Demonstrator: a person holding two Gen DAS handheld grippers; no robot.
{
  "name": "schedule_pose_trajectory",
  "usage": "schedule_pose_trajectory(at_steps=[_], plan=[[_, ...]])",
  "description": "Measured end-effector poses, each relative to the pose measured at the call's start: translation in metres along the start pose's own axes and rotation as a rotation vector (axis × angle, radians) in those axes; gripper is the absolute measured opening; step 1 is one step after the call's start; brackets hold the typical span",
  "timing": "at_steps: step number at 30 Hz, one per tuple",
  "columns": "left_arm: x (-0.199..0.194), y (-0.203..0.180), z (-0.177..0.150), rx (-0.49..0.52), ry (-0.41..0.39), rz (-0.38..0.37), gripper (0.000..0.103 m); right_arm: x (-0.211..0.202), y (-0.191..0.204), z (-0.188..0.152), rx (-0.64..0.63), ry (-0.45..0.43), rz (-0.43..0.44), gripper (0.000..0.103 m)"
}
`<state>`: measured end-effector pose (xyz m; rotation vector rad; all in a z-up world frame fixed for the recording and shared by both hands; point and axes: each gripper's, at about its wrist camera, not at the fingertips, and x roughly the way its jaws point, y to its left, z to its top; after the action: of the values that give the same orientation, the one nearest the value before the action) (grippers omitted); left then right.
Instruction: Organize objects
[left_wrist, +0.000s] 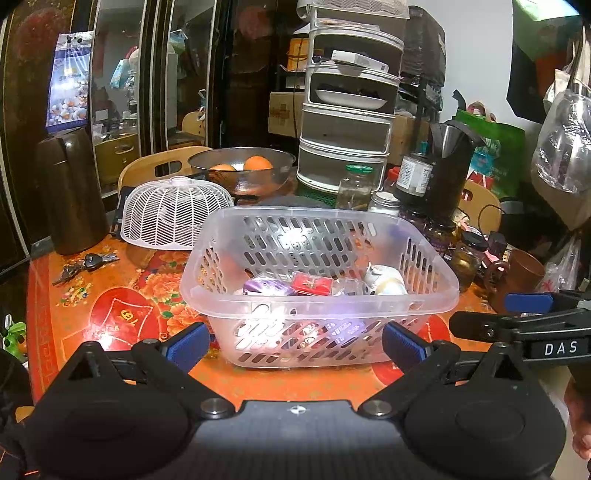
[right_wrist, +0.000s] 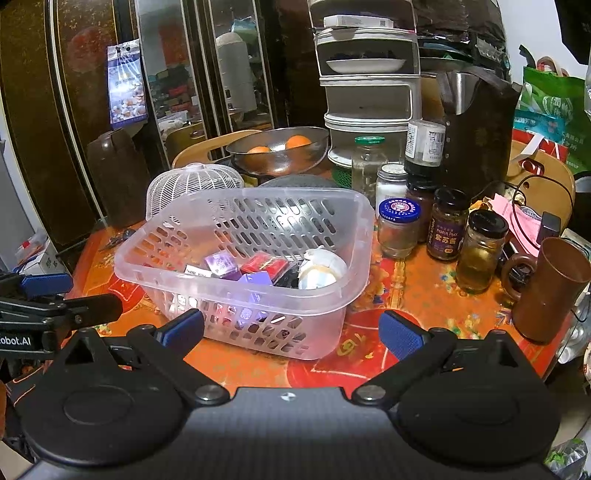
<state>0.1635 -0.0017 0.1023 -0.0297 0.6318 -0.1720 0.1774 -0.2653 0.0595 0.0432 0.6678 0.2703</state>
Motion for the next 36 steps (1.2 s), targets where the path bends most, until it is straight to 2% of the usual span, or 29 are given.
schedule_pose_trajectory(at_steps=[36], plan=[[0.0006, -0.0043, -0.0014, -0.004, -0.003, -0.006, 0.101, -0.0016, -0.0055, -0.0014, 0.009, -0.001, -0.001, 0.103]])
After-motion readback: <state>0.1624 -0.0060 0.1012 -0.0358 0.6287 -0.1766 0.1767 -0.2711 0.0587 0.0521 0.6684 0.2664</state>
